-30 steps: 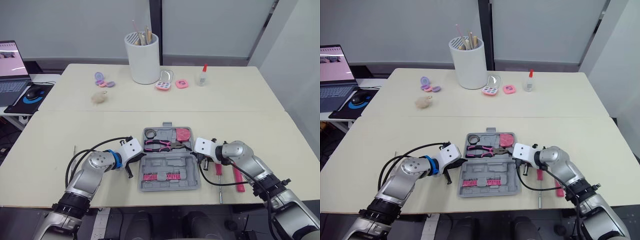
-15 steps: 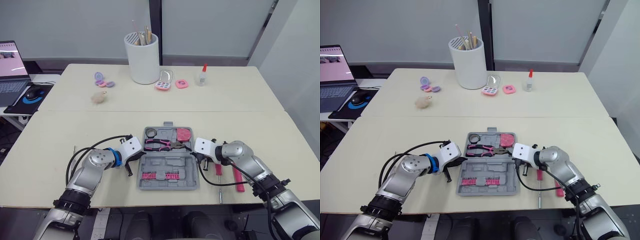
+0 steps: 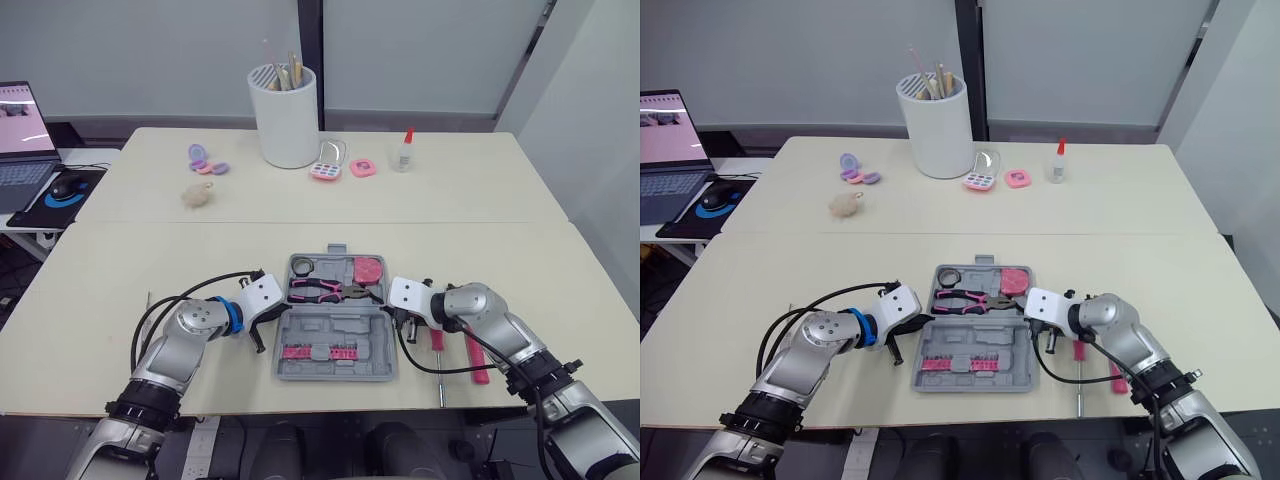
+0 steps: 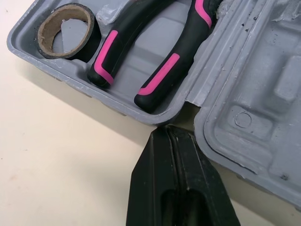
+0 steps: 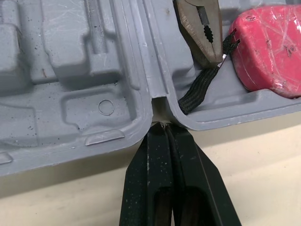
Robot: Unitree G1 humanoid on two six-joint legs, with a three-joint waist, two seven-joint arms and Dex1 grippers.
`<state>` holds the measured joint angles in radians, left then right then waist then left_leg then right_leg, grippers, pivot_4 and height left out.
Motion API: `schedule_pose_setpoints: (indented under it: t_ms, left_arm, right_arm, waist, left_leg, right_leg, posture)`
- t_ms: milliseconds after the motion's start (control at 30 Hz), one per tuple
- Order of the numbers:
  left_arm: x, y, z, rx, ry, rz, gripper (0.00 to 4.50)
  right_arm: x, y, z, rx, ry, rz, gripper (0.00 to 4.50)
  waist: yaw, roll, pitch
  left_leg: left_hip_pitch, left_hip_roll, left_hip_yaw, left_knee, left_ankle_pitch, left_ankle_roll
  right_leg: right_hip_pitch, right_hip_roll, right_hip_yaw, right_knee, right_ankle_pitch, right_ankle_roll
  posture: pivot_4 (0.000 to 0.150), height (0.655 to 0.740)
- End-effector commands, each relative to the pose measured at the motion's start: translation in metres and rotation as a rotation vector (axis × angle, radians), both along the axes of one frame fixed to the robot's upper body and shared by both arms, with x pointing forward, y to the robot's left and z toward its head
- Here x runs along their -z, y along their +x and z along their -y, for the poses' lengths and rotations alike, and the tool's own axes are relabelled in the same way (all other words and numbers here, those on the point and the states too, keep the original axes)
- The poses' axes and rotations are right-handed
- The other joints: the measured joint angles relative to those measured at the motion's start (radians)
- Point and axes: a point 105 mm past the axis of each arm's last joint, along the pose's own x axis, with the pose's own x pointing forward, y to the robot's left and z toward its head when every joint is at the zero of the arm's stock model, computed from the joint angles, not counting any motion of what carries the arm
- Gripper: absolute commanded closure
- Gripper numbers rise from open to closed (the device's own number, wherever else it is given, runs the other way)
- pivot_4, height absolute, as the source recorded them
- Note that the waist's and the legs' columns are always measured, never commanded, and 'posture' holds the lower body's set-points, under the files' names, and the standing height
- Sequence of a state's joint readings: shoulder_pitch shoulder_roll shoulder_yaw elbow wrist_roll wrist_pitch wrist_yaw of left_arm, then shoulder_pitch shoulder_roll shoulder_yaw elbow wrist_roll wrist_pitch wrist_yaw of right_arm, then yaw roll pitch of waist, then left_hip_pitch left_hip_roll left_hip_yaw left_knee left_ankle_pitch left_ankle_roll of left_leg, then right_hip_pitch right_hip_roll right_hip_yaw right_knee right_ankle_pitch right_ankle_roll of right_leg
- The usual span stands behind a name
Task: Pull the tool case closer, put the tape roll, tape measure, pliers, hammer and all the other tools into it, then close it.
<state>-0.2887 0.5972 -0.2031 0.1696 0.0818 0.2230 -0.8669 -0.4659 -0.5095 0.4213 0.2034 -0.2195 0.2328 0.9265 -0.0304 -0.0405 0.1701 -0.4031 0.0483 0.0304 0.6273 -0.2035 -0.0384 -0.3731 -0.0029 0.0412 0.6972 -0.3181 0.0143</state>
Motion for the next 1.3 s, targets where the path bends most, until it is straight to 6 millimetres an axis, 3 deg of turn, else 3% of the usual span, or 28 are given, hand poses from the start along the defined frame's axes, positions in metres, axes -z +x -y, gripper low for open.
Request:
schedule_pose_setpoints:
  t_ms: [33, 233, 300, 367, 500, 633, 733, 833, 933, 1067, 1300]
  left_arm:
    - [-0.015, 0.002, -0.004, 0.014, -0.021, 0.062, 4.5]
    - [-0.042, 0.005, -0.021, 0.031, -0.051, 0.11, 4.5]
    - [-0.058, 0.005, -0.036, 0.024, -0.073, 0.123, 4.12]
    - [-0.076, 0.001, -0.052, 0.011, -0.116, 0.139, 3.58]
    - [-0.11, -0.015, -0.078, -0.021, -0.261, 0.14, 2.26]
    - [-0.131, -0.043, -0.139, -0.168, -0.307, 0.058, 0.99]
    - [-0.146, -0.068, -0.186, -0.315, -0.337, -0.018, 0.03]
    - [-0.161, -0.077, -0.215, -0.421, -0.369, 0.001, 0.0]
    - [-0.164, -0.087, -0.246, -0.538, -0.365, 0.028, 0.0]
    - [-0.161, -0.102, -0.279, -0.649, -0.321, 0.047, 0.0]
    - [-0.155, -0.107, -0.287, -0.664, -0.309, 0.028, 0.0]
  right_arm:
    - [-0.01, 0.009, 0.012, 0.012, -0.021, 0.07, 4.49]
    - [-0.027, 0.018, 0.03, 0.049, 0.017, 0.111, 4.49]
    - [-0.045, 0.017, 0.036, 0.063, 0.101, 0.123, 4.5]
    - [-0.067, 0.014, 0.045, 0.085, 0.195, 0.123, 4.5]
    - [-0.107, -0.004, 0.069, 0.088, 0.352, 0.085, 3.65]
    - [-0.145, -0.031, 0.109, 0.121, 0.446, 0.036, 2.72]
    - [-0.163, -0.049, 0.145, 0.219, 0.416, -0.024, 1.93]
    - [-0.173, -0.055, 0.167, 0.289, 0.401, -0.014, 1.1]
    - [-0.166, -0.054, 0.193, 0.376, 0.388, 0.016, 0.08]
    - [-0.153, -0.056, 0.208, 0.414, 0.368, 0.012, 0.03]
    - [-0.152, -0.057, 0.212, 0.424, 0.38, 0.019, 0.03]
  waist:
    - [0.0, 0.0, 0.0]
    - [0.0, 0.0, 0.001]
    - [0.0, 0.0, 0.002]
    - [0.0, 0.0, 0.002]
    - [0.0, 0.001, 0.002]
    - [-0.002, 0.001, 0.004]
    - [-0.003, 0.003, 0.006]
    - [-0.002, 0.003, 0.006]
    - [-0.002, 0.002, 0.006]
    - [-0.002, 0.003, 0.006]
    - [-0.002, 0.003, 0.006]
  left_leg:
    - [0.0, 0.0, 0.0, 0.0, 0.0, 0.0]
    - [-0.003, 0.0, 0.0, 0.0, 0.0, 0.0]
    - [-0.004, 0.0, -0.001, 0.0, 0.0, 0.0]
    - [-0.007, 0.001, -0.001, 0.0, 0.0, 0.0]
    - [-0.015, 0.001, -0.001, 0.0, 0.0, 0.0]
    - [-0.015, 0.001, -0.001, 0.0, 0.0, 0.0]
    - [-0.014, 0.001, 0.0, 0.0, 0.0, 0.0]
    - [-0.013, 0.001, 0.0, -0.001, 0.0, 0.0]
    - [-0.012, 0.002, 0.0, 0.0, 0.0, 0.0]
    - [-0.014, 0.001, 0.003, -0.001, 0.0, 0.0]
    - [-0.014, 0.001, 0.002, -0.001, 0.0, 0.001]
  right_leg:
    - [0.0, 0.0, 0.0, 0.0, 0.0, 0.0]
    - [-0.002, -0.001, 0.0, 0.0, 0.0, -0.001]
    - [-0.004, -0.001, -0.001, 0.0, 0.0, -0.001]
    - [-0.007, -0.001, -0.001, 0.0, 0.0, -0.001]
    - [-0.014, -0.002, -0.001, 0.0, 0.001, -0.001]
    - [-0.014, -0.003, -0.002, -0.001, 0.0, -0.001]
    - [-0.014, -0.003, -0.002, -0.001, 0.0, -0.001]
    - [-0.014, -0.004, -0.003, -0.001, -0.001, 0.0]
    - [-0.014, -0.004, -0.003, 0.0, -0.002, 0.002]
    - [-0.016, -0.006, -0.002, 0.0, -0.001, -0.001]
    - [-0.016, -0.006, -0.002, 0.0, -0.001, -0.001]
  posture:
    - [0.15, 0.74]
    - [0.15, 0.74]
    - [0.15, 0.74]
    - [0.15, 0.74]
    - [0.15, 0.74]
    - [0.15, 0.74]
    - [0.15, 0.74]
    - [0.15, 0.74]
    - [0.15, 0.74]
    - [0.15, 0.74]
    - [0.15, 0.74]
